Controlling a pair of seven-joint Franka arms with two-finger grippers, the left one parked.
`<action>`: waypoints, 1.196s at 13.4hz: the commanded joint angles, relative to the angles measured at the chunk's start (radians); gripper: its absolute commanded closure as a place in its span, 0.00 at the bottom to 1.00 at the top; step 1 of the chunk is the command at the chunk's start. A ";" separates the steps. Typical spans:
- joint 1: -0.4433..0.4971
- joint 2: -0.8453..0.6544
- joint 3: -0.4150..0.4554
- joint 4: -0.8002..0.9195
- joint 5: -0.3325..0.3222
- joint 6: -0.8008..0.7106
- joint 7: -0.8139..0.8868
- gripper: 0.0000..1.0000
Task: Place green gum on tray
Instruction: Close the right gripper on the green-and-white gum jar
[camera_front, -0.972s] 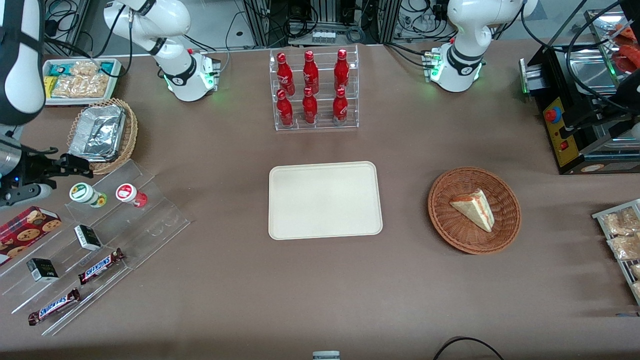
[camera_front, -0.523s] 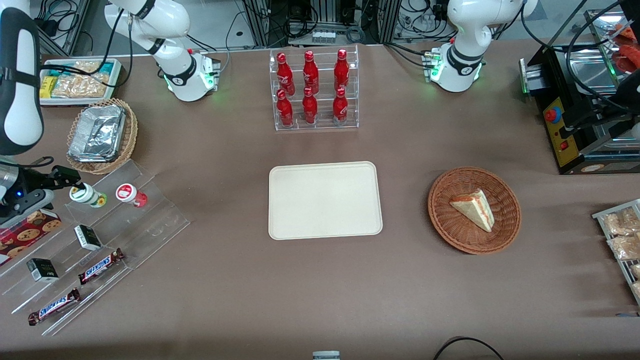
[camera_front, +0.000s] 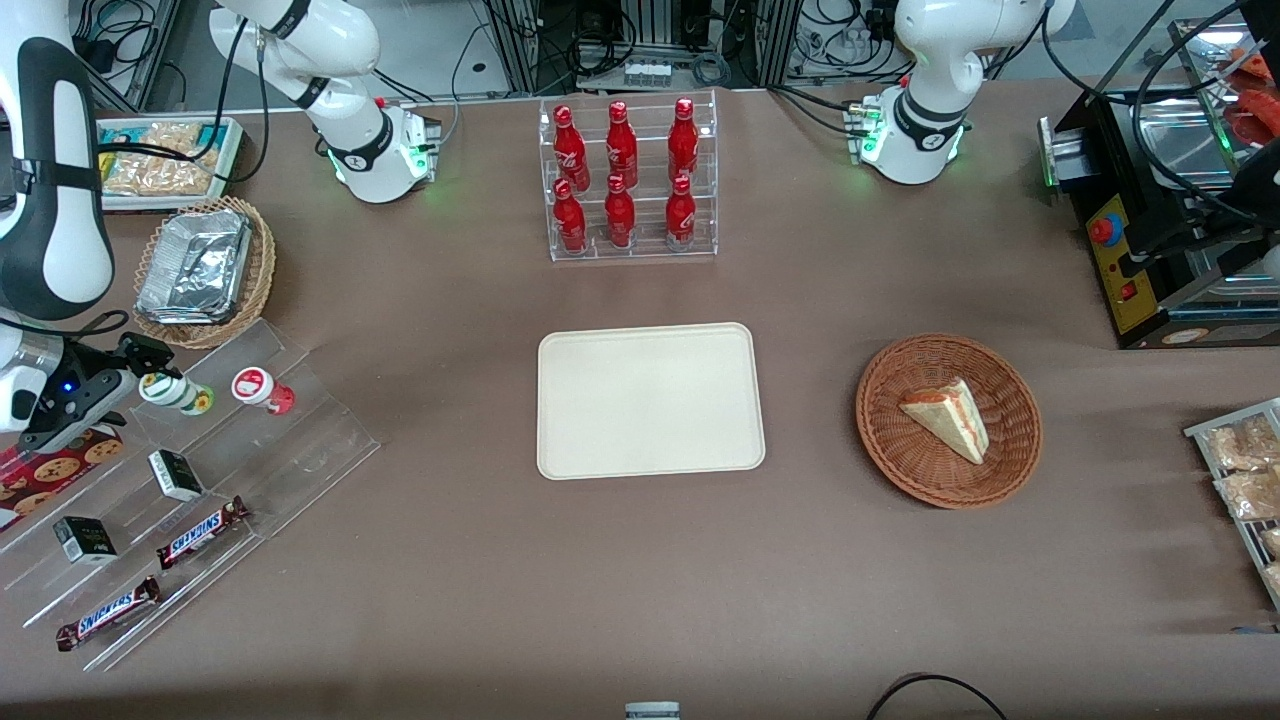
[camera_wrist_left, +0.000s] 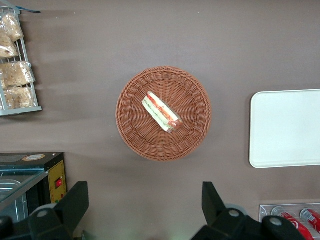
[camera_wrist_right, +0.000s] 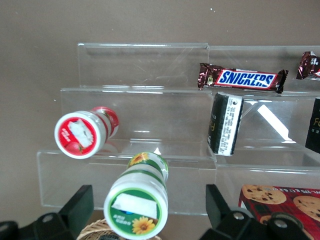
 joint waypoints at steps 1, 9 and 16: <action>-0.025 -0.050 0.005 -0.086 0.017 0.064 -0.039 0.00; -0.043 -0.073 0.005 -0.156 0.017 0.118 -0.039 0.20; -0.030 -0.071 0.017 -0.100 0.018 0.068 -0.016 1.00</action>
